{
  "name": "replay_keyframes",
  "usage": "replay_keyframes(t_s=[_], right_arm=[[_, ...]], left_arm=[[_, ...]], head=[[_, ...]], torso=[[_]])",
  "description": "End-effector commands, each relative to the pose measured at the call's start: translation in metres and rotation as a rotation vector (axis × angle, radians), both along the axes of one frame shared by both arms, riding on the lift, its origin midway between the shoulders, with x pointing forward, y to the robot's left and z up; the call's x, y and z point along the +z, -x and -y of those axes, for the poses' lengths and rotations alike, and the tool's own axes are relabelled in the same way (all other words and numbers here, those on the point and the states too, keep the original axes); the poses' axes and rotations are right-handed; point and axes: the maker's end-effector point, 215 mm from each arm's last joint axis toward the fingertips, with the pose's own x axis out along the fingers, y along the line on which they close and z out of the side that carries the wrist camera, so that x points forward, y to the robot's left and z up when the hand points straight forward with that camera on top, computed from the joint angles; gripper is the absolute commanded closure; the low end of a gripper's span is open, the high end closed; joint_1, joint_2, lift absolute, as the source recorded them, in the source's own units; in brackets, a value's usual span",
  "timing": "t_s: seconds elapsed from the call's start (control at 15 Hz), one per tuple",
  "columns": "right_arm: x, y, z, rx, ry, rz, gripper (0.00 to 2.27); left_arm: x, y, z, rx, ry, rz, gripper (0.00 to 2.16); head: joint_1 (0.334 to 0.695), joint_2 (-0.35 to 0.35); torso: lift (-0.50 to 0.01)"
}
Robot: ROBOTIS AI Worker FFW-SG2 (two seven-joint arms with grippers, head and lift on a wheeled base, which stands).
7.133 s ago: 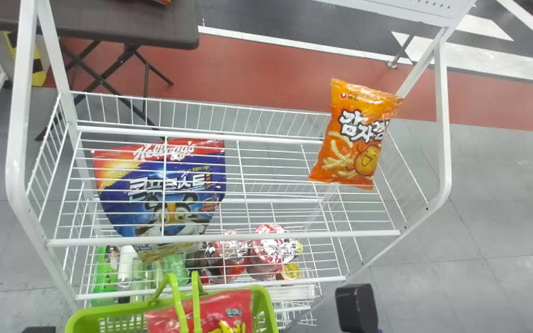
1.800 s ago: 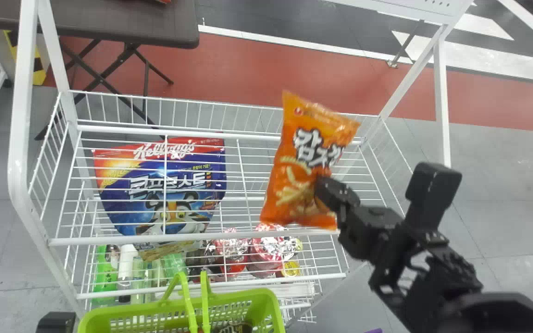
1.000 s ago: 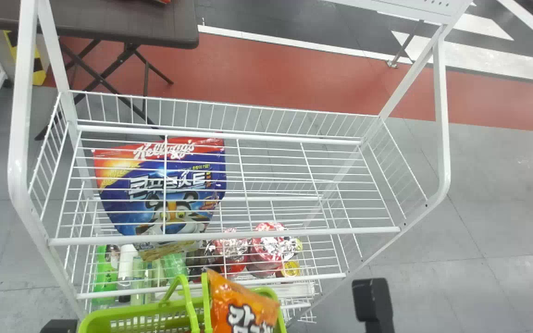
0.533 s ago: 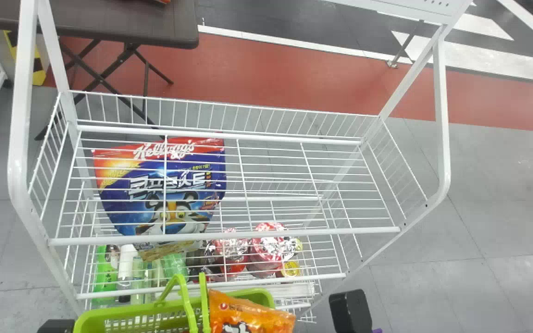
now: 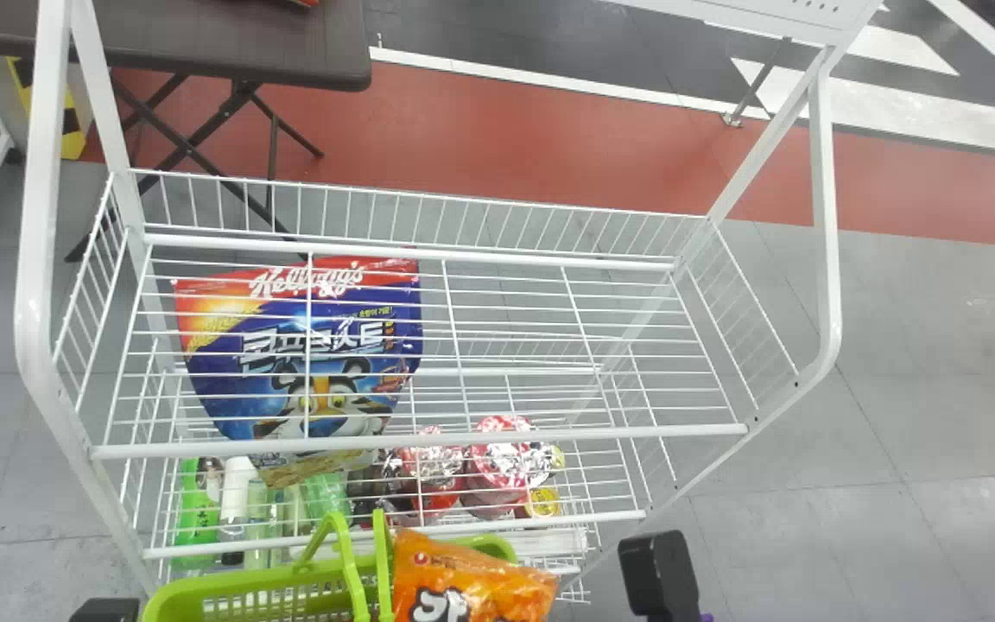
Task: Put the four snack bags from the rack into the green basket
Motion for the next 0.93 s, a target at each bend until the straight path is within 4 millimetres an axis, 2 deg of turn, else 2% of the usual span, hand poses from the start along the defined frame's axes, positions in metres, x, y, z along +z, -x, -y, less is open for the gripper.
replay_keyframes(t_s=[0.0, 0.2, 0.33, 0.4, 0.53, 0.6, 0.87], right_arm=[[0.022, -0.029, 0.001, -0.019, -0.014, 0.121, 0.08], [0.076, -0.099, 0.005, -0.069, -0.033, 0.442, 0.09], [0.128, -0.142, 0.011, -0.126, -0.036, 0.705, 0.09], [0.152, -0.157, 0.014, -0.167, -0.011, 0.826, 0.09], [0.194, -0.173, 0.016, -0.238, 0.049, 1.033, 0.09], [0.207, -0.176, 0.016, -0.27, 0.101, 1.101, 0.09], [0.187, -0.177, 0.024, -0.31, 0.157, 1.035, 0.09]], left_arm=[[0.0, 0.001, 0.002, -0.004, 0.001, 0.0, 2.11], [-0.001, 0.003, 0.004, -0.009, -0.003, -0.001, 2.11], [0.0, 0.003, 0.005, -0.011, -0.001, 0.002, 2.11], [0.0, 0.004, 0.006, -0.012, 0.0, 0.0, 2.11], [-0.002, 0.004, 0.006, -0.012, -0.005, 0.002, 2.11], [-0.002, 0.004, 0.006, -0.011, -0.006, 0.004, 2.11], [-0.002, 0.004, 0.005, -0.012, -0.002, 0.011, 2.11]], head=[[0.695, -0.35], [0.695, -0.35], [0.695, -0.35], [0.695, -0.35], [0.695, -0.35], [0.695, -0.35], [0.695, -0.35]], torso=[[-0.006], [-0.006], [-0.006], [-0.006], [-0.006], [-0.006], [-0.006]])
